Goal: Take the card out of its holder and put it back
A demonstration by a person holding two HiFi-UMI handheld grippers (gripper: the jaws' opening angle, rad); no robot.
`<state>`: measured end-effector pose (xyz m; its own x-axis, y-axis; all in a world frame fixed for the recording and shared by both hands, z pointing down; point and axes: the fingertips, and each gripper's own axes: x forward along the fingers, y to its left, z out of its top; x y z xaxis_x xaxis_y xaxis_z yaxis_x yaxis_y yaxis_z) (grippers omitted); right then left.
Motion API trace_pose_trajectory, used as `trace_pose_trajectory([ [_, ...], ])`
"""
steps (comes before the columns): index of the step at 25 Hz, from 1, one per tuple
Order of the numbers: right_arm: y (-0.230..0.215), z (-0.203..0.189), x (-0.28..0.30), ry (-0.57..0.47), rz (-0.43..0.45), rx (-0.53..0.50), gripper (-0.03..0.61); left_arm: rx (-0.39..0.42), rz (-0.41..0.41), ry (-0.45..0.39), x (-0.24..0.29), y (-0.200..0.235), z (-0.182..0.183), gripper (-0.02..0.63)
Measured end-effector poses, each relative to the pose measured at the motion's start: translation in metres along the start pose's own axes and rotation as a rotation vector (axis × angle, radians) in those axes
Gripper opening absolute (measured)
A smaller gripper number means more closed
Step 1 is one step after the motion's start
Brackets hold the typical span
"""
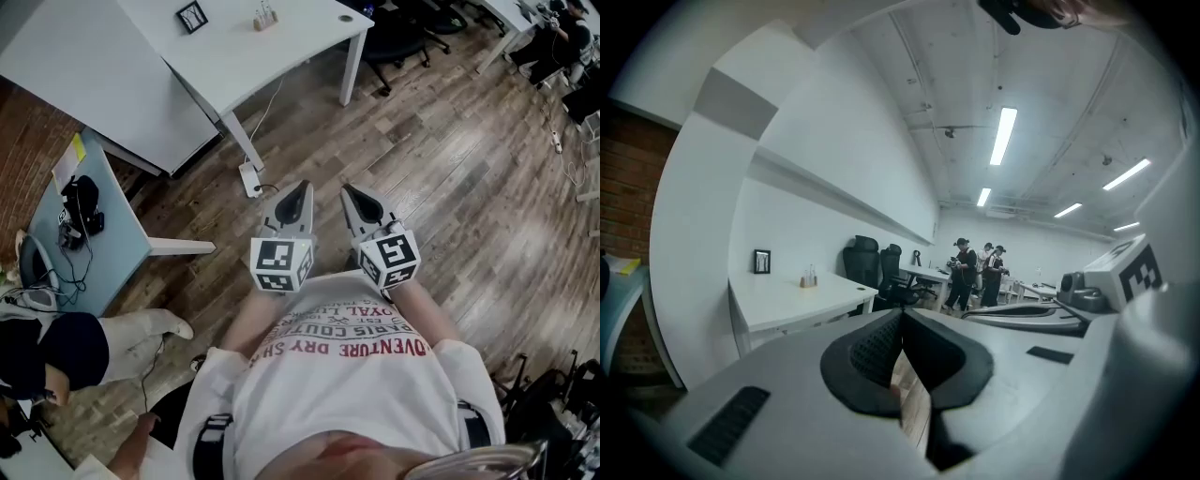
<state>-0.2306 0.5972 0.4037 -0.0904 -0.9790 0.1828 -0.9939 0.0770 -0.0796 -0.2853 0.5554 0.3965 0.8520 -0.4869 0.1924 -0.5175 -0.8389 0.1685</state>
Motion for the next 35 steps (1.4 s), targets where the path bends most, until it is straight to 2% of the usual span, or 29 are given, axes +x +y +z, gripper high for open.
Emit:
trace_pose_trajectory([
  [8, -0.033, -0.017, 0.023, 0.048, 0.019, 0.023, 0.025, -0.053, 0.030, 0.046, 0.036, 0.016, -0.018, 0.025],
  [12, -0.062, -0.013, 0.047, 0.052, 0.051, 0.047, 0.025, -0.069, 0.060, 0.057, 0.066, 0.029, -0.016, 0.025],
  [24, -0.186, 0.029, 0.156, 0.073, 0.196, 0.069, 0.025, -0.113, 0.207, 0.043, 0.198, 0.063, 0.035, 0.025],
  [29, -0.231, 0.043, 0.199, 0.107, 0.288, 0.030, 0.025, -0.117, 0.270, 0.013, 0.264, 0.076, 0.058, 0.025],
  [35, -0.275, 0.039, 0.231, 0.131, 0.326, 0.039, 0.025, -0.127, 0.317, 0.013, 0.312, 0.085, 0.063, 0.025],
])
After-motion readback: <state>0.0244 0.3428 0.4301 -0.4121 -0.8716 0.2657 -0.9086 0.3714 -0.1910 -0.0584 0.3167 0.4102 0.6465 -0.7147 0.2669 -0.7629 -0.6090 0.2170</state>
